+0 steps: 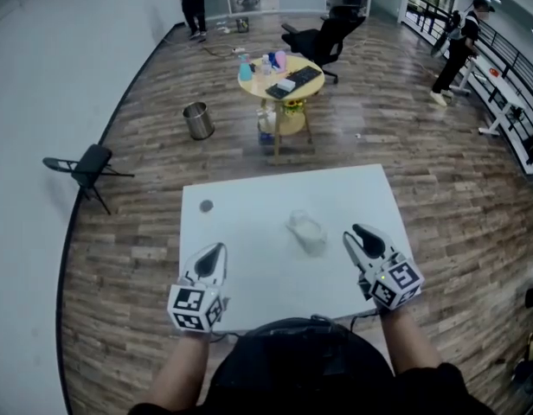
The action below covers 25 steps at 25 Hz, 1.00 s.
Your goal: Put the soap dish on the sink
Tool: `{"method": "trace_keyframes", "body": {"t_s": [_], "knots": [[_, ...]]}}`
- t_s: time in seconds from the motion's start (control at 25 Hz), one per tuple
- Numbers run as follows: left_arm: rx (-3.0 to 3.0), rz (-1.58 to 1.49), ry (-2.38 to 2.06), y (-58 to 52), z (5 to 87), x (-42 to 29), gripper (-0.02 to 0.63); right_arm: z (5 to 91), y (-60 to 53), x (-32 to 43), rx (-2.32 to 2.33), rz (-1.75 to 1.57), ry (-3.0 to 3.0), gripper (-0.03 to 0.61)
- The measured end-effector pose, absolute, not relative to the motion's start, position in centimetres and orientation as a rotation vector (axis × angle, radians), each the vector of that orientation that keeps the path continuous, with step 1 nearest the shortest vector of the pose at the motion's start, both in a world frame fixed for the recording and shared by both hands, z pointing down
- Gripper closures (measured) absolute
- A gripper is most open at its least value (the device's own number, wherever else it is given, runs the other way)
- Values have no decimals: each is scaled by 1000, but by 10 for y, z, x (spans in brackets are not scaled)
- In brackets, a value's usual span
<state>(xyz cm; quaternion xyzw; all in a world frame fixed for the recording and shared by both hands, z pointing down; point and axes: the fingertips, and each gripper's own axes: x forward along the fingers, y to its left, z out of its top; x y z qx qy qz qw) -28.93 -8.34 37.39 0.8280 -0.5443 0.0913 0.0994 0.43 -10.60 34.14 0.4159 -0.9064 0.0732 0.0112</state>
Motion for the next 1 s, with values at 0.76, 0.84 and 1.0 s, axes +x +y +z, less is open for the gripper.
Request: {"method": "trace_keyframes", "body": {"t_s": [0.76,0.84,1.0], "knots": [[2398,289,-1617,-71,394,-287,624,364,-100,15,1310,239,-2802,491],[2402,290,-1618,-73,394,-286,624,366,-100,16,1306,238,-2804,494],[2406,298,-1613,-73,394,-283,624,366,-99,18,1300,228,-2810,502]]}}
